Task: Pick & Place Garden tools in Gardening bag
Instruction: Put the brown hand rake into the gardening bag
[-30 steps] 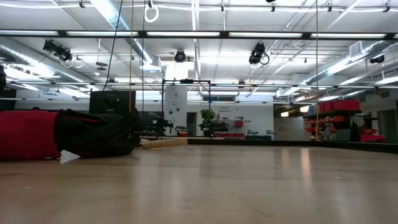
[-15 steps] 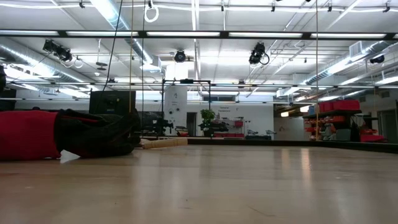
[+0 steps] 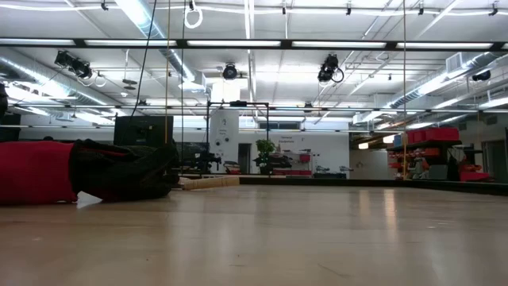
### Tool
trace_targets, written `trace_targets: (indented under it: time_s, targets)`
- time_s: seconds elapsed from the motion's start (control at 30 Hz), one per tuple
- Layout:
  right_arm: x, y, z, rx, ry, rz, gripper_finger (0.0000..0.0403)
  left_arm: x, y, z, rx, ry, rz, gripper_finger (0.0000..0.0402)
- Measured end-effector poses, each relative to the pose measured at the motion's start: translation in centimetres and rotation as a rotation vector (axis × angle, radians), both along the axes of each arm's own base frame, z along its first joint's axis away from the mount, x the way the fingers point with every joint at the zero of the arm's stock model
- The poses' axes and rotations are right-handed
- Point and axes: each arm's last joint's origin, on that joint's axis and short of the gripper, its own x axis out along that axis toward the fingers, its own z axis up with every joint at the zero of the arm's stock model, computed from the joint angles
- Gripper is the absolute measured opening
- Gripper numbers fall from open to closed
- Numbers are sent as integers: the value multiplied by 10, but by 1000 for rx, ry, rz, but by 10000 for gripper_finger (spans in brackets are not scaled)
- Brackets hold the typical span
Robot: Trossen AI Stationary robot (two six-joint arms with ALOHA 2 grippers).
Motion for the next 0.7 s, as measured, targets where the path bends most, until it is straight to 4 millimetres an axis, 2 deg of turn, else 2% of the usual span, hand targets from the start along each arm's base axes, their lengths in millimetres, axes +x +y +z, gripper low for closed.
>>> trace_targets:
  time_s: [0.33, 0.7]
  targets:
    - [-2, -4, -1, -26, 22, -26, 224, 0, 0, -1, -4, 8, 3, 241]
    - [6, -9, -22, -7, 98, -46, 224, -9, 10, -20, -39, 217, 33, 240]
